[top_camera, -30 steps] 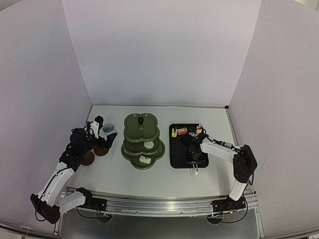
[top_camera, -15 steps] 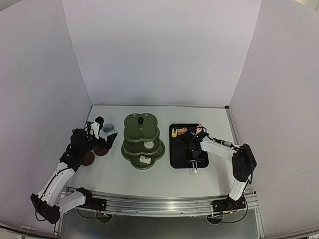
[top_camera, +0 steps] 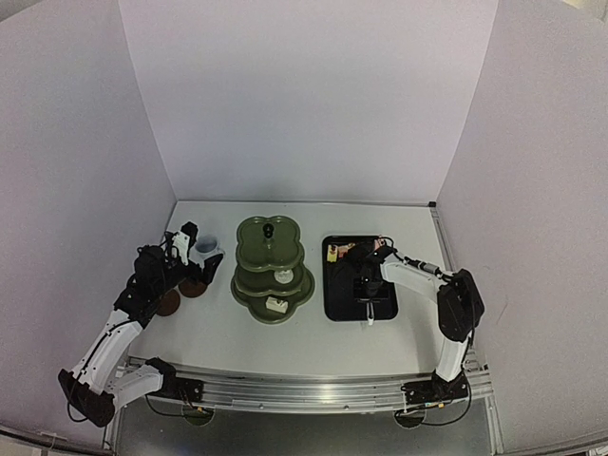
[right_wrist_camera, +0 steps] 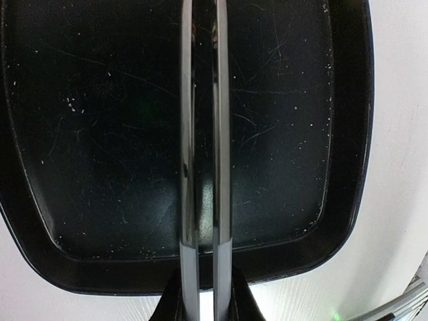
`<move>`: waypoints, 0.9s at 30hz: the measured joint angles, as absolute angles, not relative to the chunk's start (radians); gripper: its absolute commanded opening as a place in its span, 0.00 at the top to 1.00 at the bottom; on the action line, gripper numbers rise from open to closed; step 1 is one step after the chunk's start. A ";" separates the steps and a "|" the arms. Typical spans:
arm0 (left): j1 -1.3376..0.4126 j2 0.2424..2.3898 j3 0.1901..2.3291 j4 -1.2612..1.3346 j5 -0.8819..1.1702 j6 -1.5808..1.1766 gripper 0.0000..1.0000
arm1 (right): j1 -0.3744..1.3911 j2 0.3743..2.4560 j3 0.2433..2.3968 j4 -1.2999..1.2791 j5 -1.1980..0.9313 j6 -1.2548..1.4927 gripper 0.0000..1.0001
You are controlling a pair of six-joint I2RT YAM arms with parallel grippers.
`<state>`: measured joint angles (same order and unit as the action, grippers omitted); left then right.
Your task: Serve the afternoon tea
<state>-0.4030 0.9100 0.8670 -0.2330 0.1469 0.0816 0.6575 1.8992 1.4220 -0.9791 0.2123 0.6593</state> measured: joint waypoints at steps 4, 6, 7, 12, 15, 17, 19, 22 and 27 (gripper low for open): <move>-0.403 0.909 0.855 -0.226 0.131 0.081 0.00 | 0.657 1.893 1.422 -0.980 0.212 0.650 1.00; -0.403 0.909 0.850 -0.224 0.124 0.080 0.01 | 0.658 1.875 1.421 -0.980 0.211 0.635 1.00; -0.403 0.909 0.847 -0.223 0.119 0.080 0.00 | 0.659 1.860 1.420 -0.979 0.212 0.628 1.00; -0.398 0.909 0.826 -0.205 0.106 0.077 0.00 | 0.672 1.694 1.411 -0.971 0.215 0.592 1.00; -0.393 0.909 0.816 -0.201 0.101 0.077 0.00 | 0.682 1.587 1.408 -0.969 0.217 0.584 1.00; -0.387 0.909 0.812 -0.199 0.101 0.075 0.00 | 0.686 1.538 1.407 -0.971 0.219 0.583 1.00; -0.382 0.909 0.809 -0.198 0.101 0.073 0.00 | 0.686 1.503 1.414 -0.978 0.227 0.583 1.00; -0.377 0.909 0.806 -0.188 0.101 0.067 0.00 | 0.689 1.485 1.474 -1.005 0.249 0.574 1.00; -0.361 0.910 0.789 -0.172 0.098 0.034 0.00 | 0.793 1.539 1.783 -1.027 0.321 0.481 1.00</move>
<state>-0.3614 0.9097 0.7890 -0.1722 0.0979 0.0344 0.7931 1.5392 1.7825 -1.0266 0.3206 0.4814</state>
